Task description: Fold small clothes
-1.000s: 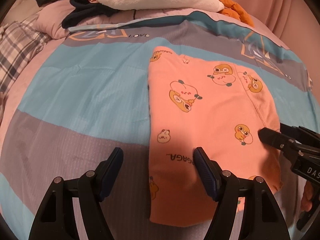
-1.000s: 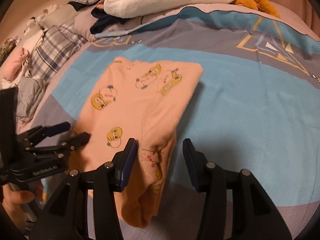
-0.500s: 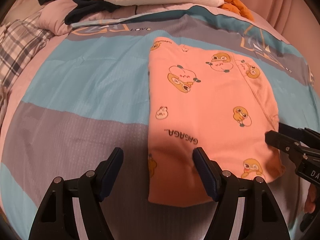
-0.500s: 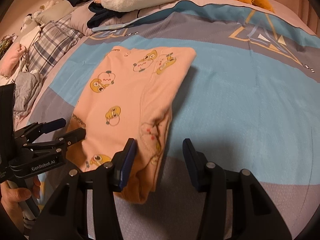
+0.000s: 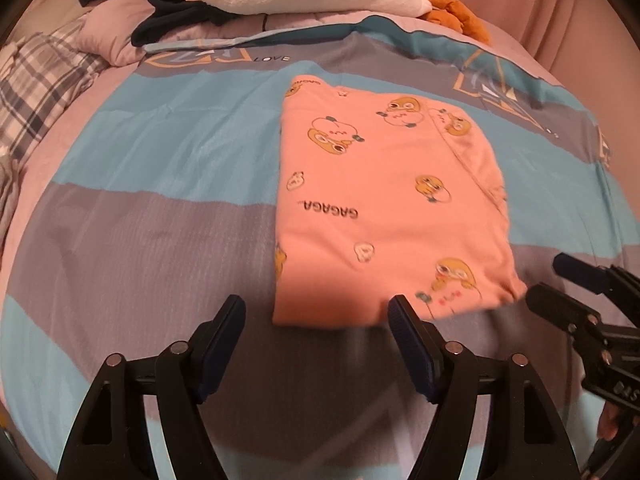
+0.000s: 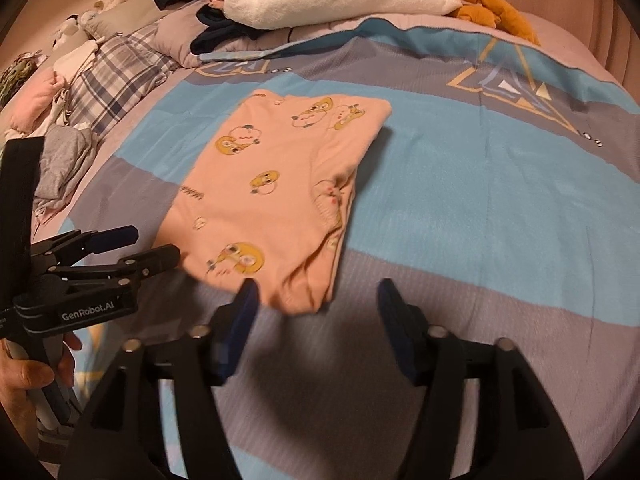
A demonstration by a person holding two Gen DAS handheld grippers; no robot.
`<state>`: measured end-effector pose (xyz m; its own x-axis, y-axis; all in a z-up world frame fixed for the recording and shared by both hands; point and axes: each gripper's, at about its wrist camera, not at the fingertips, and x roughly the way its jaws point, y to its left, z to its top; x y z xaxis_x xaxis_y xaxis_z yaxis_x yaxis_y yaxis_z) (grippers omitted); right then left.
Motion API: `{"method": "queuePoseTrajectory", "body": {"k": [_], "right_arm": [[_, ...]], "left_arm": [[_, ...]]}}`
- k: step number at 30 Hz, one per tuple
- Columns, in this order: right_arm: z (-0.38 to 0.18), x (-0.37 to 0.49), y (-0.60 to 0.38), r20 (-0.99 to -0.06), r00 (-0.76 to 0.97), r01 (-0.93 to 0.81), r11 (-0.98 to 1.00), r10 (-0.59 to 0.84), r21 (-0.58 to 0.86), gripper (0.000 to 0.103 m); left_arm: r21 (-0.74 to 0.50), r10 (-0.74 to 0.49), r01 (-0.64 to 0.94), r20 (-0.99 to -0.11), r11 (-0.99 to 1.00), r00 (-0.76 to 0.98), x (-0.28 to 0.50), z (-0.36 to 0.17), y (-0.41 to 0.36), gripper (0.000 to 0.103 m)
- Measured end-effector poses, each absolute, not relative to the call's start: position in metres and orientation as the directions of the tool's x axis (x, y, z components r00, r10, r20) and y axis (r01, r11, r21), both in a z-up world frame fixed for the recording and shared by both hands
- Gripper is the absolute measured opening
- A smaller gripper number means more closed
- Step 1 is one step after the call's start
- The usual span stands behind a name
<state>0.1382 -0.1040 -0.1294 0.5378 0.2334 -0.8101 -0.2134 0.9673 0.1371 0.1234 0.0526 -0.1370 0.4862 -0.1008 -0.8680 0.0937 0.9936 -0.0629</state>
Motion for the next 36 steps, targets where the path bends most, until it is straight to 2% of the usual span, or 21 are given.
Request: {"method": "queuePoseTrajectory", "body": {"k": [1, 3, 7, 12, 14, 16, 25, 30, 36], "right_arm": [[-0.127, 0.134, -0.104, -0.806, 0.544, -0.214, 0.967, 0.234, 0.137, 0.069], [-0.122, 0.123, -0.102, -0.798, 0.554, -0.217, 0.967, 0.237, 0.136, 0.070], [-0.115, 0.109, -0.100, -0.788, 0.567, -0.220, 0.966, 0.241, 0.137, 0.082], [-0.102, 0.092, -0.096, -0.768, 0.592, -0.231, 0.965, 0.243, 0.128, 0.085], [-0.096, 0.086, -0.094, -0.757, 0.608, -0.234, 0.965, 0.240, 0.119, 0.096], [-0.092, 0.081, -0.093, -0.748, 0.620, -0.235, 0.966, 0.237, 0.110, 0.103], [-0.071, 0.056, -0.088, -0.699, 0.678, -0.247, 0.966, 0.228, 0.076, 0.103], [-0.062, 0.044, -0.083, -0.688, 0.700, -0.247, 0.969, 0.192, 0.019, 0.103], [-0.050, 0.032, -0.086, -0.668, 0.716, -0.241, 0.970, 0.203, 0.036, 0.103]], "left_arm": [[-0.056, -0.096, 0.095, -0.866, 0.994, 0.491, 0.120, -0.135, 0.052, 0.085], [-0.044, -0.088, 0.099, -0.861, 0.994, 0.501, 0.113, -0.131, 0.051, 0.089], [-0.060, -0.106, 0.107, -0.854, 0.992, 0.510, 0.101, -0.122, 0.050, 0.091], [-0.069, -0.113, 0.103, -0.841, 0.992, 0.529, 0.086, -0.110, 0.050, 0.095], [-0.076, -0.115, 0.095, -0.835, 0.993, 0.538, 0.081, -0.105, 0.051, 0.095], [-0.077, -0.111, 0.085, -0.830, 0.993, 0.547, 0.077, -0.100, 0.053, 0.101], [-0.063, -0.077, 0.045, -0.812, 0.997, 0.579, 0.057, -0.078, 0.061, 0.102], [-0.003, 0.007, -0.016, -0.807, 1.000, 0.591, 0.044, -0.068, 0.062, 0.102], [-0.024, -0.023, 0.007, -0.777, 1.000, 0.630, 0.024, -0.054, 0.063, 0.102]]}}
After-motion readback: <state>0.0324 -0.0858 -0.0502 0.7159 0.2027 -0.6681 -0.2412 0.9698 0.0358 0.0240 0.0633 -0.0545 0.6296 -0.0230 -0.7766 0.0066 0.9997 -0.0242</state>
